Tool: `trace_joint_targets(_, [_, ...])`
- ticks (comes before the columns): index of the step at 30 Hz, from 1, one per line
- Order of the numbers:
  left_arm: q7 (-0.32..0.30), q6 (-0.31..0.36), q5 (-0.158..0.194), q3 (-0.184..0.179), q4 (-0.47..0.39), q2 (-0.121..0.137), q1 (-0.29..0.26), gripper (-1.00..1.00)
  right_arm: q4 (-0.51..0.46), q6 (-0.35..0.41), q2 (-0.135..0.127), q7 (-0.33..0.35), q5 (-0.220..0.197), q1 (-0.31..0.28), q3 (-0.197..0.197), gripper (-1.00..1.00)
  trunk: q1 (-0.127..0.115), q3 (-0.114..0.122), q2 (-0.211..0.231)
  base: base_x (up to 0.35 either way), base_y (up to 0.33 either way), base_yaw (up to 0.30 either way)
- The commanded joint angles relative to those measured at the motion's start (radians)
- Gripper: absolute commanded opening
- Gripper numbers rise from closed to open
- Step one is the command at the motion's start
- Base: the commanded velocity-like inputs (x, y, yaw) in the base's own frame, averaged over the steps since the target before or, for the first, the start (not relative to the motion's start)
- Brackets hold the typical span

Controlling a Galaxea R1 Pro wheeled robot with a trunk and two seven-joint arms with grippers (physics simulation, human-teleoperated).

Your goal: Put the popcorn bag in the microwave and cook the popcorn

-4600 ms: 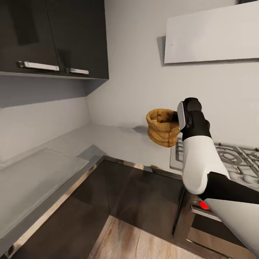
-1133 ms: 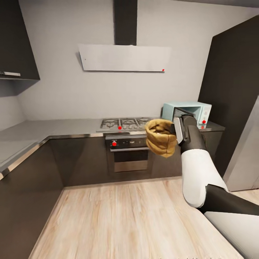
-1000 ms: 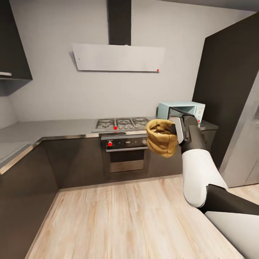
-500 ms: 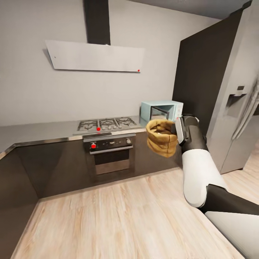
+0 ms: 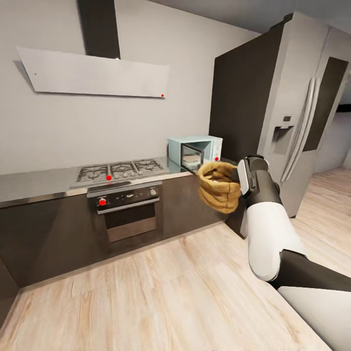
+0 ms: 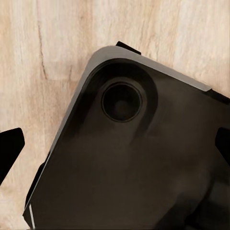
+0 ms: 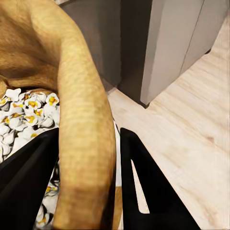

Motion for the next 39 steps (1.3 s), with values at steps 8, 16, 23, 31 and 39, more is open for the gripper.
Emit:
trace_joint_targets(8, [0.066,0.001,-0.004,0.005,-0.002,-0.001,0.000,1.00,0.000,0.004,-0.005,0.004,0.008,-0.001,-0.003,-1.00,0.000,-0.001,-0.001,0.000,0.000,-0.295])
trace_joint_targets(16, [0.067,0.009,-0.003,0.005,-0.002,0.000,0.000,1.00,-0.001,0.004,-0.006,0.004,0.009,-0.001,-0.003,-1.00,0.000,-0.001,-0.001,0.198,-0.013,-0.295])
trace_joint_targets(23, [0.067,0.011,-0.003,0.003,-0.002,0.001,0.000,1.00,0.001,0.005,-0.007,0.006,0.008,-0.001,-0.003,-1.00,0.000,-0.001,-0.001,0.315,-0.098,-0.133])
trace_joint_targets(31, [0.067,0.011,-0.001,0.003,-0.002,0.002,0.000,1.00,0.005,0.073,-0.007,0.013,0.002,-0.001,0.002,-1.00,0.000,-0.001,-0.001,0.313,-0.111,-0.002])
trace_joint_targets(39, [0.067,0.011,0.000,0.002,-0.002,0.001,0.000,1.00,0.006,0.075,-0.006,0.013,0.001,-0.001,0.002,-1.00,0.000,-0.001,-0.001,0.294,-0.163,0.000])
